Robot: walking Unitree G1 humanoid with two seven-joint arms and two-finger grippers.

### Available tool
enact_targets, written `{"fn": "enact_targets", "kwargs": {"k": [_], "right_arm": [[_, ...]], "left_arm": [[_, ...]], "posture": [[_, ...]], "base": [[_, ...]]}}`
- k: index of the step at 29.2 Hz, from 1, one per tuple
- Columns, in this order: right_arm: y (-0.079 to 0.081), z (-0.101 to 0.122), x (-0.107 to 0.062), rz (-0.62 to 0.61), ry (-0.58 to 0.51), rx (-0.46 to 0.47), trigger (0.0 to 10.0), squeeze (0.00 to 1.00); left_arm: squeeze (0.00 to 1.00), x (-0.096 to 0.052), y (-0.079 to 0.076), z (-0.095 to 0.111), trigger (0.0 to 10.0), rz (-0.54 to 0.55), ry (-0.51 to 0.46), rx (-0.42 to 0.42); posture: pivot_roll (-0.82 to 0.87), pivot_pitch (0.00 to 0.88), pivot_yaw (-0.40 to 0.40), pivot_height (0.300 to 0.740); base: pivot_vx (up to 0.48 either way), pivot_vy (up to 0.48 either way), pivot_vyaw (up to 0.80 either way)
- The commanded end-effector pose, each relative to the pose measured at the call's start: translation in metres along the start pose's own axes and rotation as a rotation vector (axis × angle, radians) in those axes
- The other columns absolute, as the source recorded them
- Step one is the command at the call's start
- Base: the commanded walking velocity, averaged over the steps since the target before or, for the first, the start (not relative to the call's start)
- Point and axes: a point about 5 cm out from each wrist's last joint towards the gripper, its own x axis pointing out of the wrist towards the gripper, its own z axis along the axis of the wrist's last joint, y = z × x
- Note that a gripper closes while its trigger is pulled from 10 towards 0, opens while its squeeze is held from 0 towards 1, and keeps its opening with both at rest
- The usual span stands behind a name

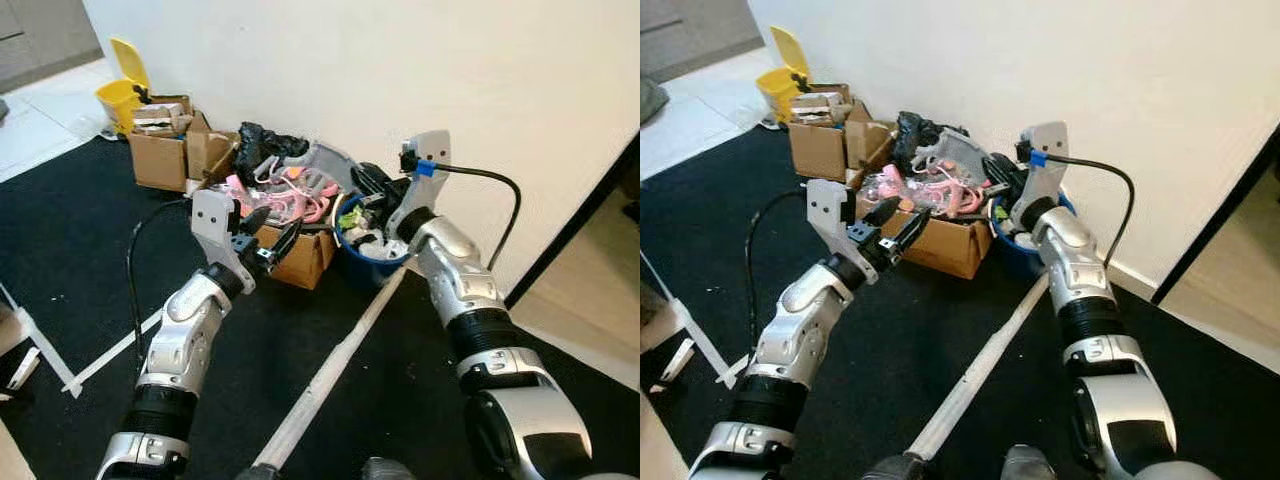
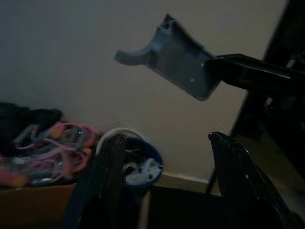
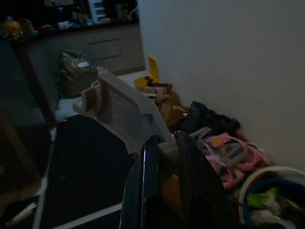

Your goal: Picking trash to rubbish bin

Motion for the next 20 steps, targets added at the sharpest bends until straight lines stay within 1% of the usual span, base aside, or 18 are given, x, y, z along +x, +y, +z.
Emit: {"fn": "enact_targets", "kwargs": {"k": [1, 20], "right_arm": [[0.0025, -0.0005, 0.0007, 0.011, 0.0, -0.004, 10.0, 0.0], [0.003, -0.0014, 0.0004, 0.018, 0.0, 0.0, 10.0, 0.0]], "left_arm": [[0.0, -0.0014, 0.0004, 0.0003, 10.0, -0.003, 0.0, 0.012], [0.0, -0.0013, 0.0003, -0.0008, 10.0, -0.001, 0.006, 0.011]], "posture": [[-0.07, 0.0, -0.04, 0.74], [-0.07, 0.0, -0.04, 0.74]], "base": [[0.0, 0.0, 0.77], [0.0, 0.0, 0.77]]}}
